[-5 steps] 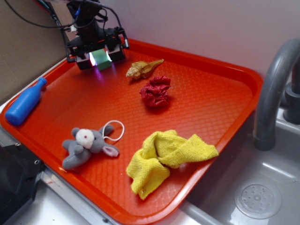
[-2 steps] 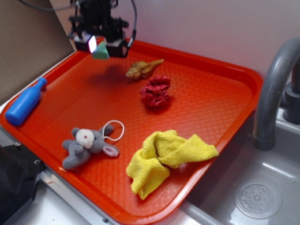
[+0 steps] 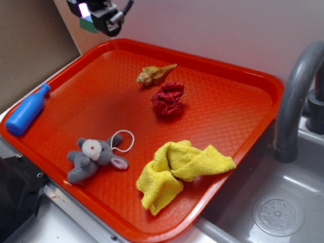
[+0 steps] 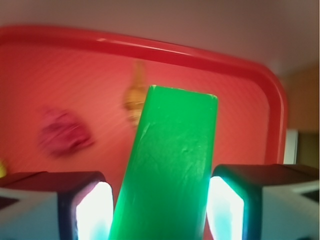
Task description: Grab the green block.
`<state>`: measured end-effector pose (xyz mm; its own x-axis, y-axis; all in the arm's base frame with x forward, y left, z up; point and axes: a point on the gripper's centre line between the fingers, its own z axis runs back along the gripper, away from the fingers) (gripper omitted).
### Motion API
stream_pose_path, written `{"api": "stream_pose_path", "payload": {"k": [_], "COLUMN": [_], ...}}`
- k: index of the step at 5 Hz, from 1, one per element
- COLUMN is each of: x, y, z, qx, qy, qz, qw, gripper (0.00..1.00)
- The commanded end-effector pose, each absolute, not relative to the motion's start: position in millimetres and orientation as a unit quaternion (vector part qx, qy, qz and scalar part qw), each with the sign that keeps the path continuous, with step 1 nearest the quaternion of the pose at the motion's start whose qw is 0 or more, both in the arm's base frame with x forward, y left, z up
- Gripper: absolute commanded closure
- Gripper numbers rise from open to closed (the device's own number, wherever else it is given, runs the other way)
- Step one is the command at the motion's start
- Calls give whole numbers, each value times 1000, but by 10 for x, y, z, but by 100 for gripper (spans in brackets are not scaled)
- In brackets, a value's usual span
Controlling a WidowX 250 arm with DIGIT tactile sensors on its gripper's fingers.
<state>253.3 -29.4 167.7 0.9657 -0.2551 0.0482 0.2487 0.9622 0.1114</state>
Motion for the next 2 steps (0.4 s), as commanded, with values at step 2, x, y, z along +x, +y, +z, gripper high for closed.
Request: {"api": "stream_pose_path", "payload": {"k": [2], "x": [2278], "y": [-259], "z": [2243], "qx": [-4], "qy": [-77], "qz": [-118], "qw": [990], "gripper": [100]}}
